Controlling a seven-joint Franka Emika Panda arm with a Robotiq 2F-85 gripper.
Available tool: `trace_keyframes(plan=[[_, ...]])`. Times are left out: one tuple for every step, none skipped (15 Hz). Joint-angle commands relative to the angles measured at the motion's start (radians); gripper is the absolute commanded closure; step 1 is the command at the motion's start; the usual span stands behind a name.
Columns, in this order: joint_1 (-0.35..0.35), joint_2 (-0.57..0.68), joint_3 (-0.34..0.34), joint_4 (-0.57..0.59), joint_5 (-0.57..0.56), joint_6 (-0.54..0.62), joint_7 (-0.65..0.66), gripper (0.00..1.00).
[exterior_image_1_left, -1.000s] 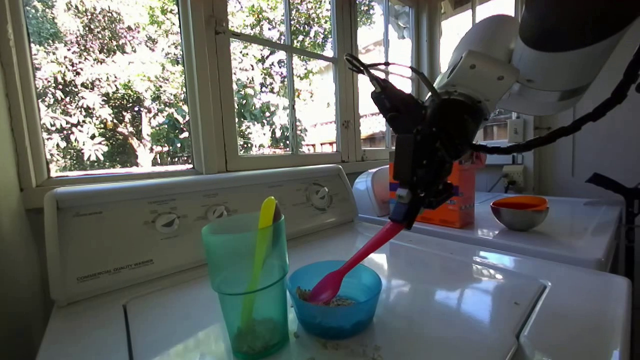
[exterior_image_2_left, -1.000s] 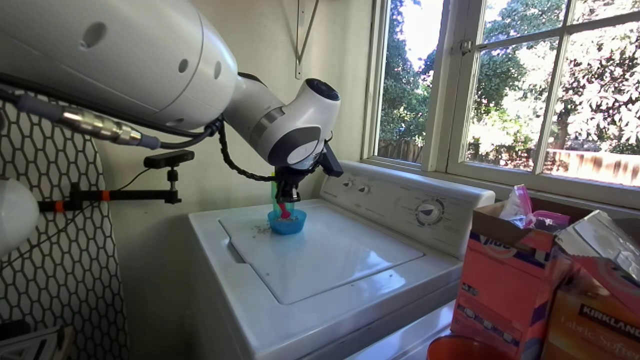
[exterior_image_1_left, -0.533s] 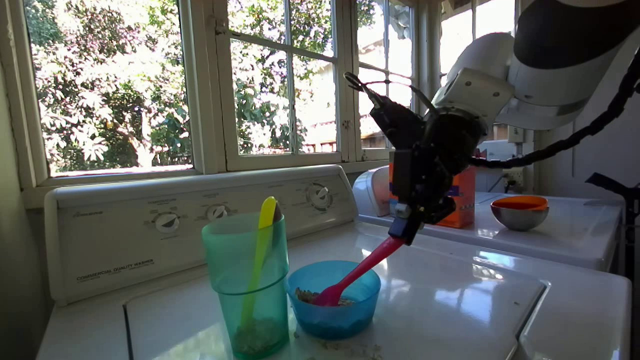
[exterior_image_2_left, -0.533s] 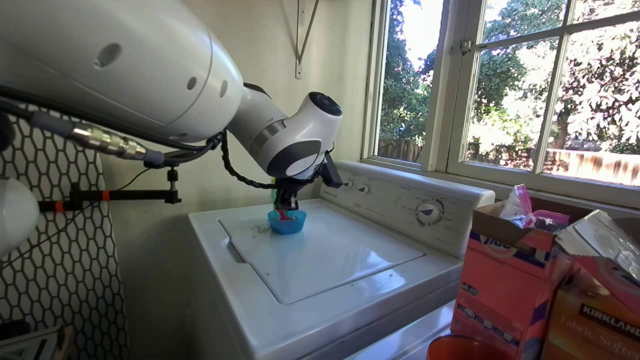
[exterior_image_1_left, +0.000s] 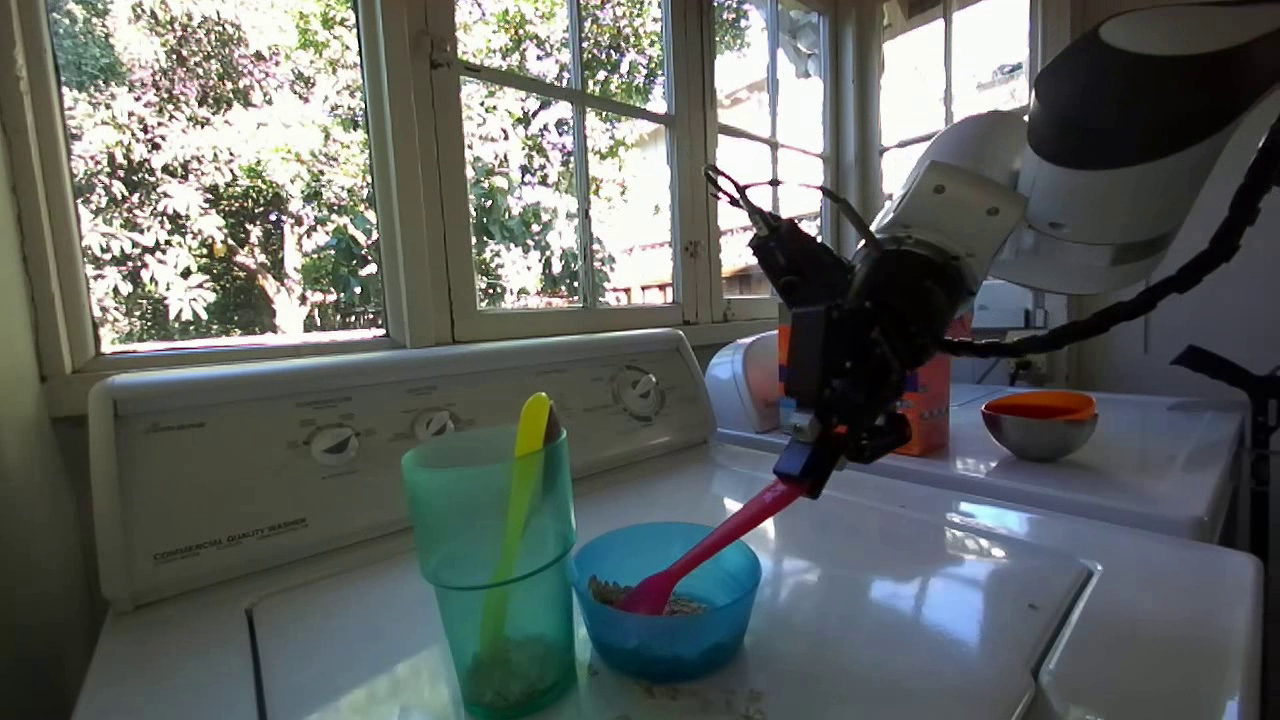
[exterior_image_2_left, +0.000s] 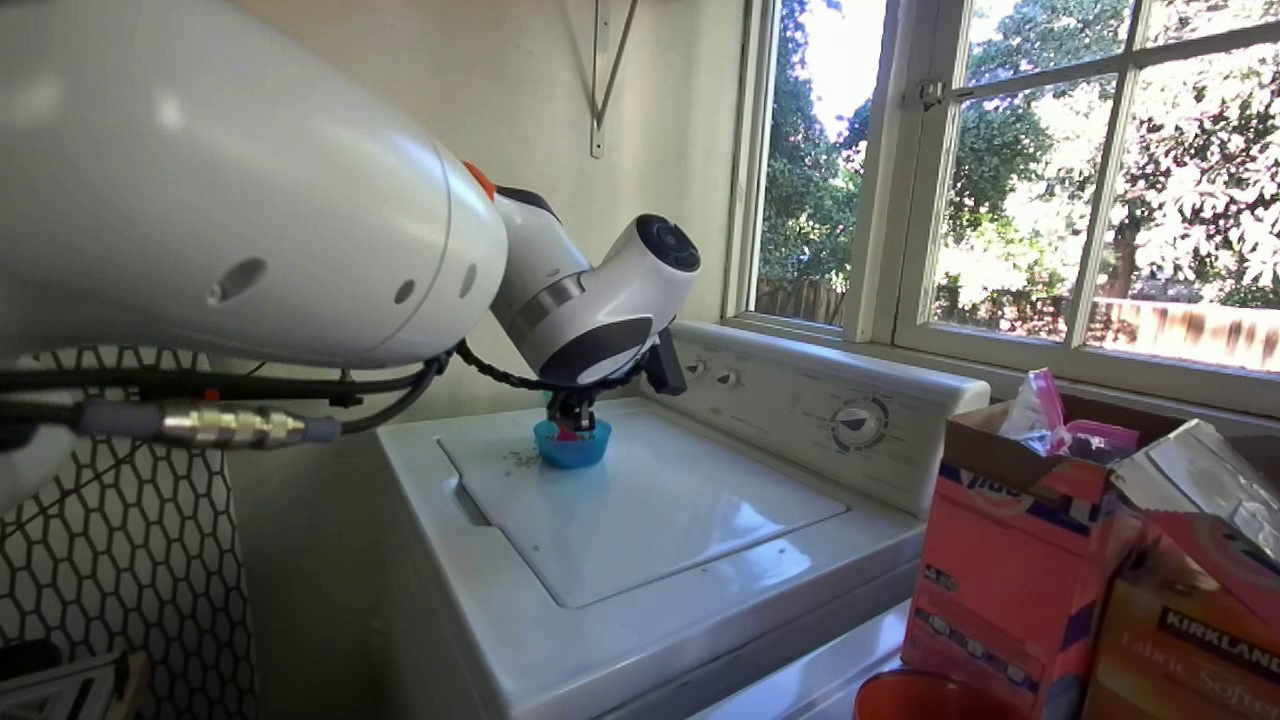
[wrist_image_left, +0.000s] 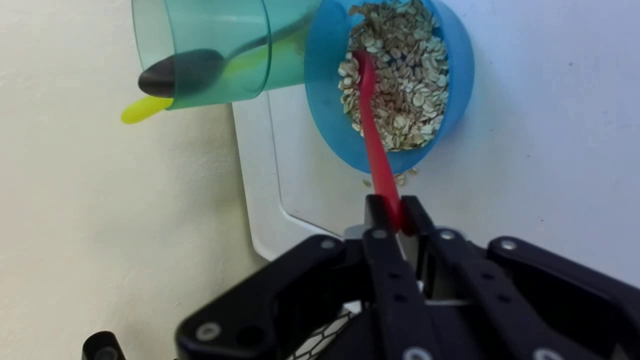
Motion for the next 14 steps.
trace_keyframes(plan=[[0.017, -0.093, -0.03, 0.012, -0.026, -0.028, -0.033, 0.67], [0.017, -0.082, -0.035, 0.014, -0.027, -0.035, -0.033, 0.53], [0.016, -0.066, -0.038, 0.016, -0.031, -0.043, -0.033, 0.45], [0.015, -0.056, -0.041, 0.017, -0.034, -0.048, -0.033, 0.36], [0.013, -0.048, -0.04, 0.018, -0.038, -0.049, -0.033, 0.3], [0.013, -0.047, -0.036, 0.019, -0.044, -0.051, -0.033, 0.25], [0.012, -0.036, -0.032, 0.021, -0.048, -0.055, -0.033, 0.23], [0.011, -0.014, -0.028, 0.024, -0.052, -0.066, -0.033, 0.16], [0.007, -0.001, -0.018, 0.025, -0.068, -0.073, -0.033, 0.11], [-0.001, 0.01, 0.001, 0.022, -0.09, -0.081, -0.033, 0.07], [-0.015, 0.03, 0.032, 0.014, -0.11, -0.086, -0.033, 0.1], [-0.029, 0.046, 0.065, 0.008, -0.115, -0.095, -0.033, 0.11], [-0.045, 0.063, 0.103, 0.001, -0.117, -0.11, -0.033, 0.09], [-0.061, 0.078, 0.146, -0.005, -0.114, -0.131, -0.034, 0.04]])
